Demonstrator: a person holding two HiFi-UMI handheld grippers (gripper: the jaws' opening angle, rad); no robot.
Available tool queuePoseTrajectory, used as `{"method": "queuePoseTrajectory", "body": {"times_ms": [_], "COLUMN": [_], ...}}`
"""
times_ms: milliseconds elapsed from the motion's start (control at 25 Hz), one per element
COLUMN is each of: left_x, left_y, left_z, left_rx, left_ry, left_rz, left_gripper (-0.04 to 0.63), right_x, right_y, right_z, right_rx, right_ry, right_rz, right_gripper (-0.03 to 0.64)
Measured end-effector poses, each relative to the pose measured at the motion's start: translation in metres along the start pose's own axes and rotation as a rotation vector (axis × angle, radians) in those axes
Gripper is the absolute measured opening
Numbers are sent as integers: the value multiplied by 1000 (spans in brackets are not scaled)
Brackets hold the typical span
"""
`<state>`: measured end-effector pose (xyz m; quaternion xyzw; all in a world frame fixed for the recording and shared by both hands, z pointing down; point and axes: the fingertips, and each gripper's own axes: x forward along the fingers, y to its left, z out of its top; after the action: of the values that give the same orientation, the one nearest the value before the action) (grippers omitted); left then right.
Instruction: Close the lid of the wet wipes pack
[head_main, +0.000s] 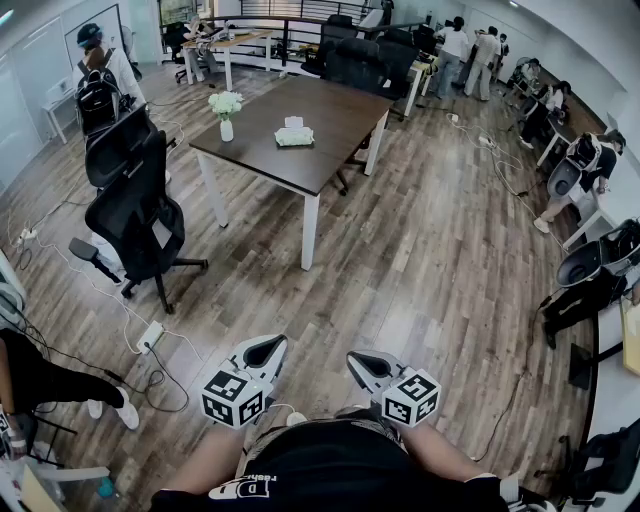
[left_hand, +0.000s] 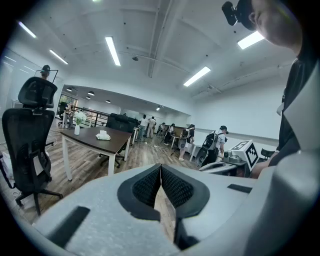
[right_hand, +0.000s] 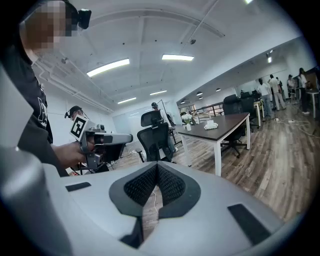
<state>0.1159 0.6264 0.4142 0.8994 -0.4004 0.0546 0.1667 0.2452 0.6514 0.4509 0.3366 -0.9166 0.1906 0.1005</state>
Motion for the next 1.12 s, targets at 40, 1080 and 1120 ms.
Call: {"method": "queuePoseTrajectory", "body": {"times_ms": [40,1080,1120], "left_x": [0,2,2], "left_y": [1,31,34], "left_z": [0,-7,-7], "left_rx": [0,-13,-14], "left_ry": [0,35,35], "left_rz": [-1,-7,-5], "left_gripper": [20,20,20], "right_x": [1,35,39], "right_y": [-1,-5,-7], "right_z": [0,6,8], "right_rx": [-1,26,27], "right_ry": [-1,-1,-3], "right_rz": [-1,-5,-4], "right_gripper": [5,5,5]}}
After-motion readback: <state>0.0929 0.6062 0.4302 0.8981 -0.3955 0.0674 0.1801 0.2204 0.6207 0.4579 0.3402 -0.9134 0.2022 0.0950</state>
